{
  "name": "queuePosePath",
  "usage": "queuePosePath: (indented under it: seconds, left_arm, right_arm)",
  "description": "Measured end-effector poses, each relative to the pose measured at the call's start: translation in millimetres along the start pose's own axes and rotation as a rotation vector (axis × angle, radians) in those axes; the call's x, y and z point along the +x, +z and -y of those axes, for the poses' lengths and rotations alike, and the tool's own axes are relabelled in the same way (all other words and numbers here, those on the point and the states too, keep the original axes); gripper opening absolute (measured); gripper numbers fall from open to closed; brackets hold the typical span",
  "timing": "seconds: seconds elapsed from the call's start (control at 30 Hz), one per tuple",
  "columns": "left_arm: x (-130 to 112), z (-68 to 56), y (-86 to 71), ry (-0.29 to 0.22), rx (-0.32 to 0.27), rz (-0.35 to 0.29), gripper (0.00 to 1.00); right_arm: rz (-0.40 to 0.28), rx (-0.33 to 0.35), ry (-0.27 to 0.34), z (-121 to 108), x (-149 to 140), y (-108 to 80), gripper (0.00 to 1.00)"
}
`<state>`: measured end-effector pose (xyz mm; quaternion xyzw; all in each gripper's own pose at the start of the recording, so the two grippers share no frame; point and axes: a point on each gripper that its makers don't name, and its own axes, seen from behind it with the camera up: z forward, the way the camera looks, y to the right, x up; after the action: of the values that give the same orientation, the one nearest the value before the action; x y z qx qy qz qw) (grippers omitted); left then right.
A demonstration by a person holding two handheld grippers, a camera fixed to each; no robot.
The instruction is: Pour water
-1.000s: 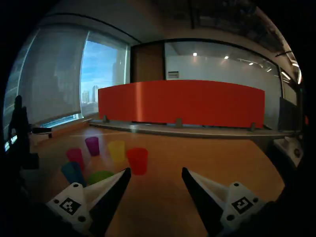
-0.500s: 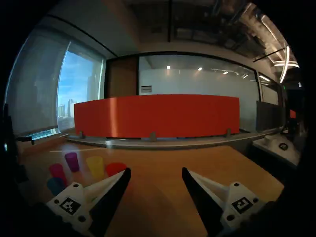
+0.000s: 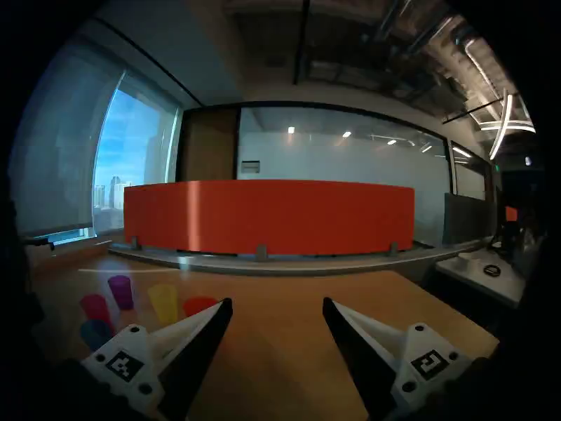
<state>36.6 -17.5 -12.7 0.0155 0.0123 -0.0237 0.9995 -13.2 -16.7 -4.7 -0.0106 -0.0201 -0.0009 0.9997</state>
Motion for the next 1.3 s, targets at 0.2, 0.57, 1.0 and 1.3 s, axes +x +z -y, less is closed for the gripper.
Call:
queuePosePath:
  seconds: [0.2,0.57,1.0,1.3]
  left_arm:
    - [-1.6,2.7,-2.7,0.039,0.031,-0.031,0.94]
    - [-19.6,-7.8,-3.0,0.016,0.019,-0.045,0.94]
    - [-44.1,-11.3,3.0,0.005,0.000,-0.028,0.94]
    - [-50.9,-12.9,5.4,-0.010,-0.008,-0.023,0.94]
  right_arm:
    - [-0.006,0.010,-0.033,5.5,2.0,-4.5,0.99]
    - [0.015,0.015,-0.009,14.3,-2.8,-5.9,0.99]
    - [0.018,-0.020,-0.009,4.1,-4.8,-6.5,0.99]
    - [0.031,-0.017,-0.012,6.8,-8.5,-4.5,0.99]
